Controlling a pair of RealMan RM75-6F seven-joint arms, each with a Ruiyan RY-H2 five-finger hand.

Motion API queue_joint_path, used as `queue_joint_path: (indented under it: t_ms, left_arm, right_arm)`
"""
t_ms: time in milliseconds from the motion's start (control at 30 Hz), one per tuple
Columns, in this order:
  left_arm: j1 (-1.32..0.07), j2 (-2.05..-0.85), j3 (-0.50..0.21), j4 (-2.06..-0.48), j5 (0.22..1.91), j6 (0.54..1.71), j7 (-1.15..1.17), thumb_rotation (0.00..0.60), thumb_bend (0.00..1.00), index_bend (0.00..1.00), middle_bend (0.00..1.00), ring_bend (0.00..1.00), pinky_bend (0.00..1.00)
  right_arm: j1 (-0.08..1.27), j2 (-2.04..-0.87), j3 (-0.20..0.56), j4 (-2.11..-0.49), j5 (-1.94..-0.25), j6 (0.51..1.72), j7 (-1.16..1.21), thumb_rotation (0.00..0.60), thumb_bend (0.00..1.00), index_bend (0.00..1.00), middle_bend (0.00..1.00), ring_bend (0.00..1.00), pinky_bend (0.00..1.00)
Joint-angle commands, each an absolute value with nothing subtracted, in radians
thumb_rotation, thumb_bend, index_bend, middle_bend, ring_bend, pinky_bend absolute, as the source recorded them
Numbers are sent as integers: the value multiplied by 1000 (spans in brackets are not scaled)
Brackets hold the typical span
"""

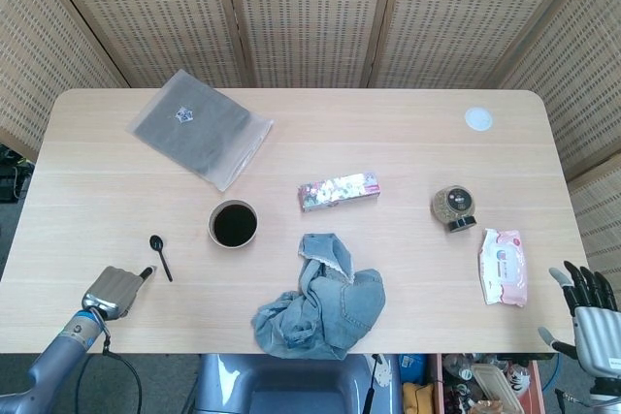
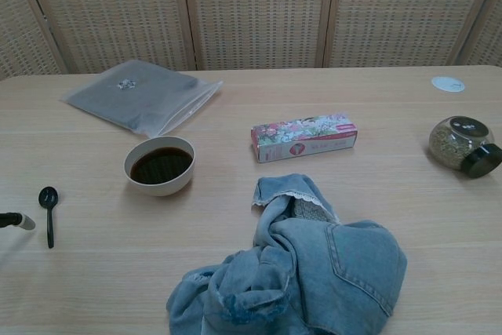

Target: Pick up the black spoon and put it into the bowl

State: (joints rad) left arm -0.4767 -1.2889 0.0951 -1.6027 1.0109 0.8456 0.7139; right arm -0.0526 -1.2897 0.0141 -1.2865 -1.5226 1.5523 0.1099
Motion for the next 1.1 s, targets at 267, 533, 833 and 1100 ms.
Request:
queue_joint_path:
  t_ms: [267, 533, 833, 1100]
  left_arm:
    - [-522, -1325, 102, -1578, 967, 837, 739, 600, 701, 106, 826, 751, 651]
    - [-554, -1347, 99, -1569, 932, 840, 749, 600, 701, 105, 827, 751, 651]
    - [-583, -1375, 85, -1570, 918, 865, 746, 600, 701, 66, 827, 751, 651]
    - [-623, -1401, 73, -1542, 862, 858, 774, 600, 701, 42, 826, 751, 651]
  right_arm:
    - [-57, -1288, 17, -1285, -1514, 1549, 111, 600, 213, 172, 141, 0, 0]
    - [-60, -1288, 19, -1279, -1508, 1547, 118, 600, 212, 172, 141, 0, 0]
    - [-59, -1290, 17, -1269, -1509, 1539, 127, 600, 213, 171, 142, 0, 0]
    - [-66, -1291, 17, -1259, -1506, 1545, 141, 600, 213, 171, 142, 0, 0]
